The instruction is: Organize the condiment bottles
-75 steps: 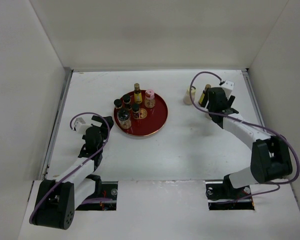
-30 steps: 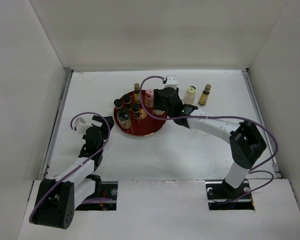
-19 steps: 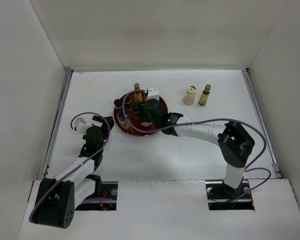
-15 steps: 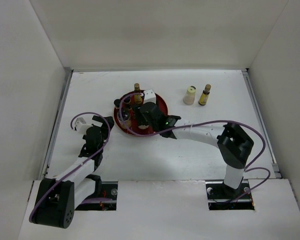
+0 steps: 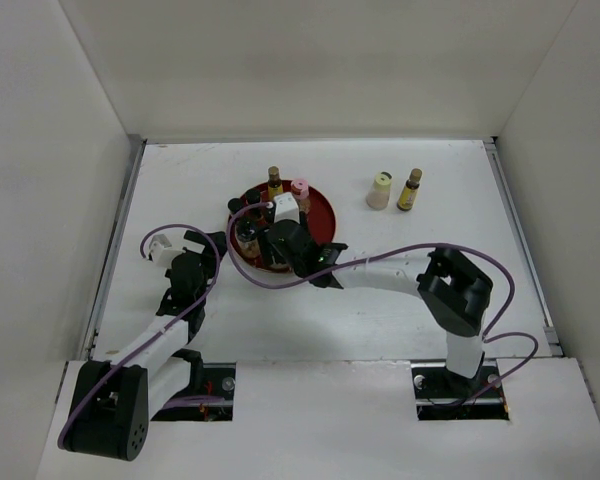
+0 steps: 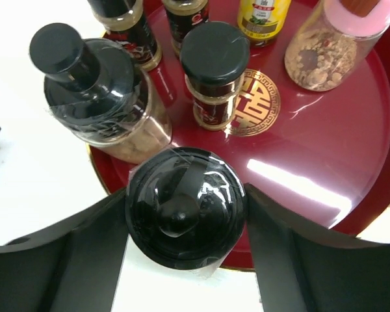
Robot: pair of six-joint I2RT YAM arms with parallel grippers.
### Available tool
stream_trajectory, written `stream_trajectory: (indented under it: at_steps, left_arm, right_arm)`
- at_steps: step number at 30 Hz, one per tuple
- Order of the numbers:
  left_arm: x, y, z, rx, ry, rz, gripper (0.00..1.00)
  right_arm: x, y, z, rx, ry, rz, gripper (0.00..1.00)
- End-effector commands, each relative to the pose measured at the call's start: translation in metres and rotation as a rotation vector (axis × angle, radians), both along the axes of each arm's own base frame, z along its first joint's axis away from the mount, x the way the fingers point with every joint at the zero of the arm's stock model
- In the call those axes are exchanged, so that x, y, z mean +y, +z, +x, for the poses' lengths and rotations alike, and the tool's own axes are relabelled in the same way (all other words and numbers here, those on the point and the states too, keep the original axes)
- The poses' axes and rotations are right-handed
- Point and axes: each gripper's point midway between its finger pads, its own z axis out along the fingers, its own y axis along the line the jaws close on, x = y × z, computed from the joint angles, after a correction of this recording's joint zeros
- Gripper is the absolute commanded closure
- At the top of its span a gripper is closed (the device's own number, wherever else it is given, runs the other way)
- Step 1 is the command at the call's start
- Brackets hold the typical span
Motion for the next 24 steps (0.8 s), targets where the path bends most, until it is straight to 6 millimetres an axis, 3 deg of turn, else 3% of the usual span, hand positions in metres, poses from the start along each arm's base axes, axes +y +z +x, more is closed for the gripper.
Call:
stream_trajectory:
  at_steps: [1, 7, 11, 17, 21, 24]
  left_arm:
    - [-0.001, 0.015, 0.004, -0.054, -0.004, -0.009, 0.0]
    - [0.001, 0.016, 0.005, -0.057, 0.003, -0.004, 0.0]
    - [0.0, 0.018, 0.005, -0.063, -0.003, -0.006, 0.0]
    - [0.0, 0.017, 0.005, -0.061, -0.002, -0.006, 0.0]
    - [0.001, 0.013, 0.005, -0.048, 0.003, -0.003, 0.0]
    - [-0.001, 0.016, 0.006, -0.055, -0.005, -0.003, 0.0]
  right_arm:
    - [0.007, 0.032, 0.009, -0.074, -0.031, 0.099, 0.2]
    - [-0.007, 0.056, -0.001, -0.097, -0.013, 0.108, 0.04]
    - [-0.023, 0.075, -0.013, -0.105, -0.002, 0.129, 0.01]
    - [-0.079, 0.103, -0.007, -0.135, -0.067, 0.208, 0.05]
    - [-0.132, 0.113, 0.014, -0.152, -0.161, 0.25, 0.19]
    - [-0.185, 0.118, 0.041, -0.187, -0.291, 0.246, 0.53]
